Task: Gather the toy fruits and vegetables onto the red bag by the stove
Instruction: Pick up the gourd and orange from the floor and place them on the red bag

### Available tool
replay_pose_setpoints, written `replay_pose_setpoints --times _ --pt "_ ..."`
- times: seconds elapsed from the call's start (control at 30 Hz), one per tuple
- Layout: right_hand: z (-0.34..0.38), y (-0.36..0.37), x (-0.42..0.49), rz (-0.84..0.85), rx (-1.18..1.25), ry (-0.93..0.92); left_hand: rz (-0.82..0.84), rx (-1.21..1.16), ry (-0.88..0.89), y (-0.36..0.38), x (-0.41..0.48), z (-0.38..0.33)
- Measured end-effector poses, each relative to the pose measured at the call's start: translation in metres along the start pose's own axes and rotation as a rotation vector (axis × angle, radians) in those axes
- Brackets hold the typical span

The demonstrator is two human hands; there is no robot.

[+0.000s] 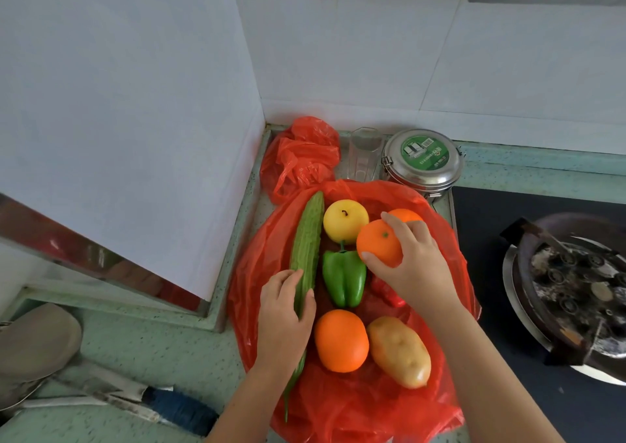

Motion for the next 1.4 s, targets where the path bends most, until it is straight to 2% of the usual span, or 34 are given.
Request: replay_pose_setpoints --times 0.1,0.2,0.37,0.6,0.7,1.4 --pt "-0.005 -0.006 0.0 0.004 -0.051 0.033 0.002 -0.009 0.002 0.0 0.0 0.001" --pt "-0.005 -0.008 0.001 -0.054 0.041 0.026 0.008 -0.012 -0.004 0.0 0.0 0.001" --pt "0.0 0.002 -0.001 -0.019 0.176 0.019 -0.004 -0.019 0.007 0.001 0.002 0.001" --pt "-0.005 0.006 -0.004 -0.034 0.041 0.015 -0.01 -0.029 0.022 0.002 0.002 0.0" --pt "-0.012 0.011 -0.009 0.036 -0.026 0.014 -0.007 -0.025 0.028 0.002 0.002 0.0" --pt "-0.021 0.021 -0.014 0.119 -0.183 -0.045 -0.004 -0.001 0.083 0.003 0.006 -0.009"
Point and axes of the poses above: each hand's wrist, its own x-axis towards the middle knuckle, its own y-axis out of the palm, z = x × y, the point moved 4 cm from there along x, towards the middle knuckle, and after that the axes turned 8 degrees about -z, right-handed, at the moved point
